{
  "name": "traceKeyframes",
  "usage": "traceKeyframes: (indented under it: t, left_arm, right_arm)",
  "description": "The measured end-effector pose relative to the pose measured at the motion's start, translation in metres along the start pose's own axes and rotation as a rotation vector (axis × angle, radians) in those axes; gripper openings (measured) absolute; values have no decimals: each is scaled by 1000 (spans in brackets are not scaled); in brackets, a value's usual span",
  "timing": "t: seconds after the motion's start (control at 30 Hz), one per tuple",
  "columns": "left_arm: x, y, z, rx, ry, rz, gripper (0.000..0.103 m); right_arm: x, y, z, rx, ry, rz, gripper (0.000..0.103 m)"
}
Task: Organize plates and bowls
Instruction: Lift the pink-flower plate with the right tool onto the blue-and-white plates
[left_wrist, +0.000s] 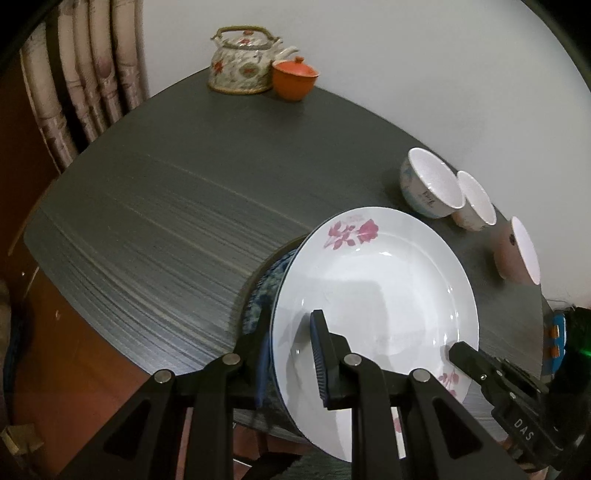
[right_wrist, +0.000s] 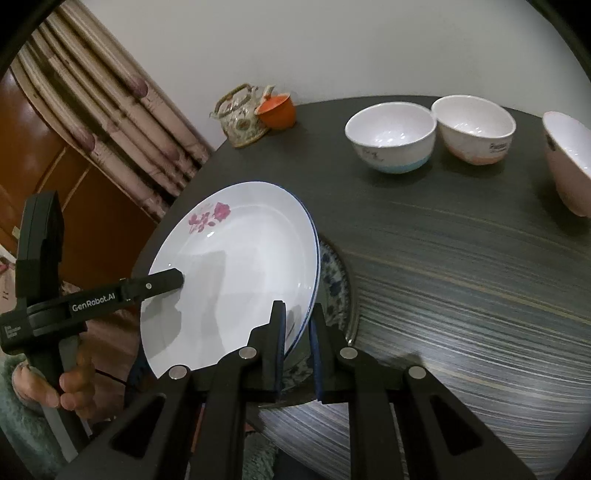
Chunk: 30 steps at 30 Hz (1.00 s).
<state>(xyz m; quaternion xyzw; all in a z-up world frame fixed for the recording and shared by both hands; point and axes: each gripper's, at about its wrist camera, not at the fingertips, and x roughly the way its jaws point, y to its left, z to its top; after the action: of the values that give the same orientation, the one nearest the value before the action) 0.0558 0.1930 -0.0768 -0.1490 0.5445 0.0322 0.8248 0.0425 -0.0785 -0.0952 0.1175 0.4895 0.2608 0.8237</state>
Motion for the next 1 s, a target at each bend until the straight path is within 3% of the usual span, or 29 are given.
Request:
traceKeyframes:
  t: [0.6,1.0]
  left_arm:
    - [43,6,2,-12,83,17,21]
    - [58,-5,4,19,94,57,21]
  right_arm:
    - [39,-6,-9,16,101,-40,14]
    - [48,-9,-11,40,126,-56,14]
